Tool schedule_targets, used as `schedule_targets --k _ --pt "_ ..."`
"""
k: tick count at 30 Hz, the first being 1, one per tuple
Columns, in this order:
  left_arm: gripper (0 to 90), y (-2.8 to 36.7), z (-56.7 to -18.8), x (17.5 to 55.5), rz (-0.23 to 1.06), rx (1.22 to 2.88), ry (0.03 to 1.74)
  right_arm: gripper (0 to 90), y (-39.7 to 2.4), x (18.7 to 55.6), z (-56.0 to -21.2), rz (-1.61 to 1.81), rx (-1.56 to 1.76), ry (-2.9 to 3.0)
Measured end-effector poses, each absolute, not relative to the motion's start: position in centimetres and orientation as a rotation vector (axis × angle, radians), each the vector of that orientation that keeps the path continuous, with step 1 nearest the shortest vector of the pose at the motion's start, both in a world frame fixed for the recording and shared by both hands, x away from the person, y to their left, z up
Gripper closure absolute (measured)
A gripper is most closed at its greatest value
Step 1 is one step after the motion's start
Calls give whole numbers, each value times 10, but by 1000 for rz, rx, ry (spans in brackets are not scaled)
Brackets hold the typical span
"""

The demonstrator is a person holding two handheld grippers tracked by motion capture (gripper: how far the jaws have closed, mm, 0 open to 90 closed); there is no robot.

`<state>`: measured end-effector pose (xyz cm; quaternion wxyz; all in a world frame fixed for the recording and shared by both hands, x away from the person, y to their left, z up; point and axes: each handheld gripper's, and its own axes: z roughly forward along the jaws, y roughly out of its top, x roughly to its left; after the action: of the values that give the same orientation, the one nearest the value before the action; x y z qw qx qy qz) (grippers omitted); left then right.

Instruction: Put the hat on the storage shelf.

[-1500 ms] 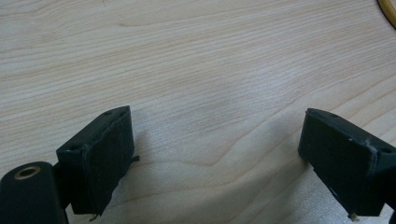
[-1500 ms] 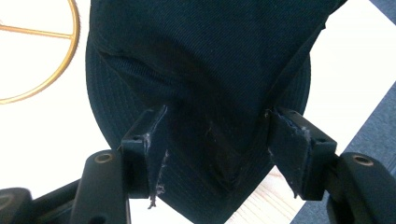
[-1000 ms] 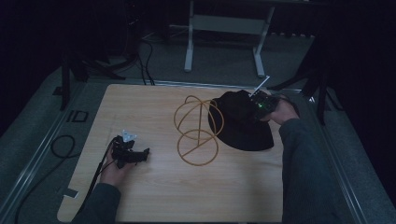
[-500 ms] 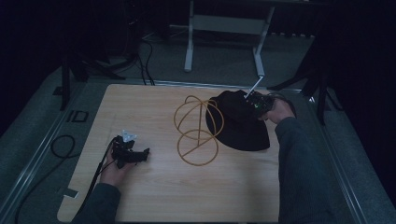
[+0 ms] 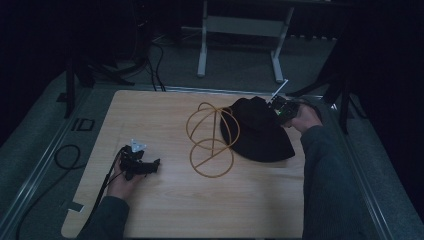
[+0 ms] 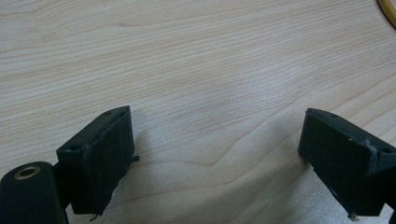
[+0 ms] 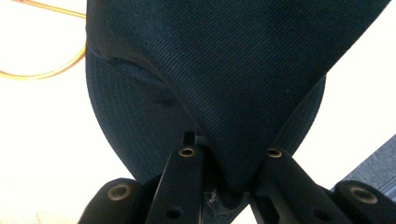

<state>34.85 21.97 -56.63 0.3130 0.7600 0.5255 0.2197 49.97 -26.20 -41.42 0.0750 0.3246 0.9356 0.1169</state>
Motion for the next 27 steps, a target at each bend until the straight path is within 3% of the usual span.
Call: schedule_targets --k 27 --pt "108 220 -566 349 580 2006 1385 857 -271 478 -367 396 890 2794"
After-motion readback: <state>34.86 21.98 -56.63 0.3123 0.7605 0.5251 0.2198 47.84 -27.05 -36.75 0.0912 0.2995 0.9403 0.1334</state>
